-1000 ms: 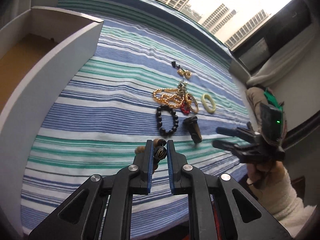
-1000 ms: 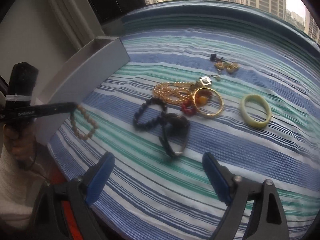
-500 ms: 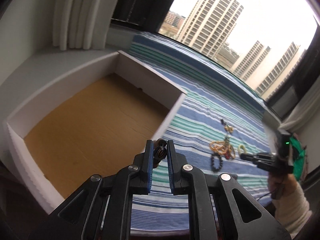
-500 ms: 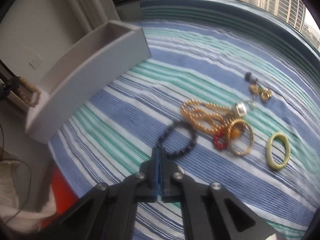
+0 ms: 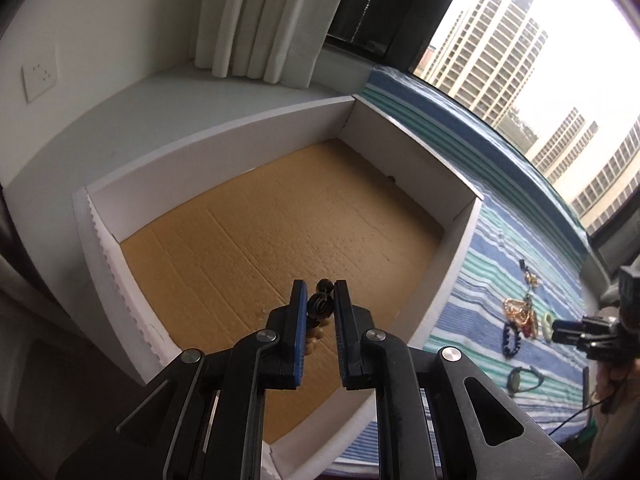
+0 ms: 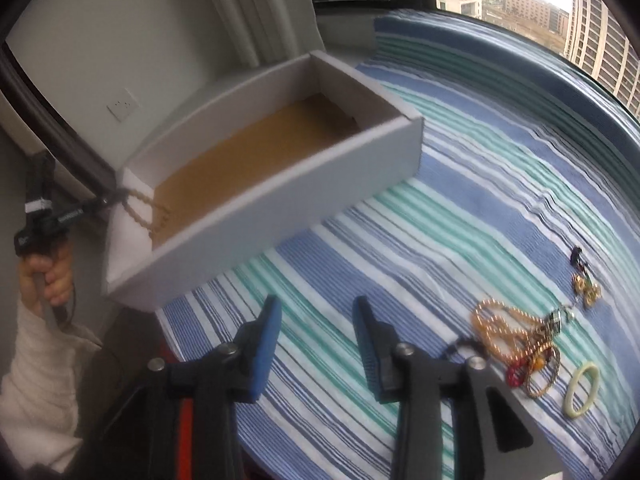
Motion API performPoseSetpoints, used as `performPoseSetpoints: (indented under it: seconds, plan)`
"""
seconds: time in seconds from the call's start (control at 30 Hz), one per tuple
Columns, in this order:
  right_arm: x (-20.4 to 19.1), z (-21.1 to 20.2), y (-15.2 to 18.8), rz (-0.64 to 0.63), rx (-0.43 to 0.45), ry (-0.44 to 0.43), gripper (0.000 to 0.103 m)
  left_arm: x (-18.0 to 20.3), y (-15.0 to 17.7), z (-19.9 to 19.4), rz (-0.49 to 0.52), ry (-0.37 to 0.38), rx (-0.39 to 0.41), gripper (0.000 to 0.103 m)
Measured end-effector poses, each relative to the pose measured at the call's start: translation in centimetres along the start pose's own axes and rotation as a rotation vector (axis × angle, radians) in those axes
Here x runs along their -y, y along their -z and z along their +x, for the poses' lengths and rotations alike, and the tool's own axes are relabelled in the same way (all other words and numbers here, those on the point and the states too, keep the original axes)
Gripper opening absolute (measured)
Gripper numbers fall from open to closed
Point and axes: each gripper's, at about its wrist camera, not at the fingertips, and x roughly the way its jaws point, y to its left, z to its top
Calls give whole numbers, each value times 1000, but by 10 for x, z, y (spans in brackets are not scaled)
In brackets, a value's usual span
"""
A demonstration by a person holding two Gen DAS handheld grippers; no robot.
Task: Organize jewelry
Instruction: 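Carry both items into the white box and open both tools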
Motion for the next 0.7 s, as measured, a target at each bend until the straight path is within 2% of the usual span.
performPoseSetpoints:
  seconds: [0.07, 0.17, 0.27, 0.37, 0.4, 0.47, 0.53, 0.7]
  plan:
    - [21, -2, 33, 31, -42, 49, 38, 7, 0, -10, 16, 7, 20, 11]
    - [50, 1, 74, 97, -94, 114, 50, 16, 1, -15, 32, 15, 33, 11]
    - [69, 16, 103, 170, -130, 55, 51, 20, 2, -15, 31, 21, 30, 11]
    - [73, 30, 114, 200, -109, 50, 48, 21, 2, -15, 17, 24, 23, 11]
    - [74, 32, 114, 199, -97, 73, 20, 21, 2, -16, 16, 23, 21, 11]
    - [73, 28, 109, 185, -67, 111, 20, 20, 4, -19, 21, 8, 21, 11]
    - [63, 14, 98, 153, -29, 99, 20, 17, 5, -22, 28, -12, 22, 11]
    - [1, -24, 22, 17, 124, 3, 20, 4, 4, -4, 8, -66, 6, 11]
